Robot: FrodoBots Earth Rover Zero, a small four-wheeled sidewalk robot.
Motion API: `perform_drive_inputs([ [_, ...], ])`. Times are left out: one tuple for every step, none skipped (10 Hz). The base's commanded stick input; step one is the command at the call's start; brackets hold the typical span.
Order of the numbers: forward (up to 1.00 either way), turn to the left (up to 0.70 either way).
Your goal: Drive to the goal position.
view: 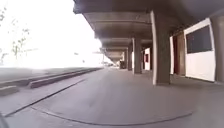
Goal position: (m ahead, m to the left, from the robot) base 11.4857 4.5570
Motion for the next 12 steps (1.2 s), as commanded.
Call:
perform_drive_inputs([
  [0.7, 0.0],
  [0.7, 0.0],
  [0.7, 0.0],
  [0.7, 0.0],
  [0.7, 0.0],
  [0.7, 0.0],
  [0.7, 0.0],
  [0.7, 0.0],
  [0.7, 0.0],
  [0.7, 0.0],
  [0.7, 0.0],
  [0.7, 0.0],
])
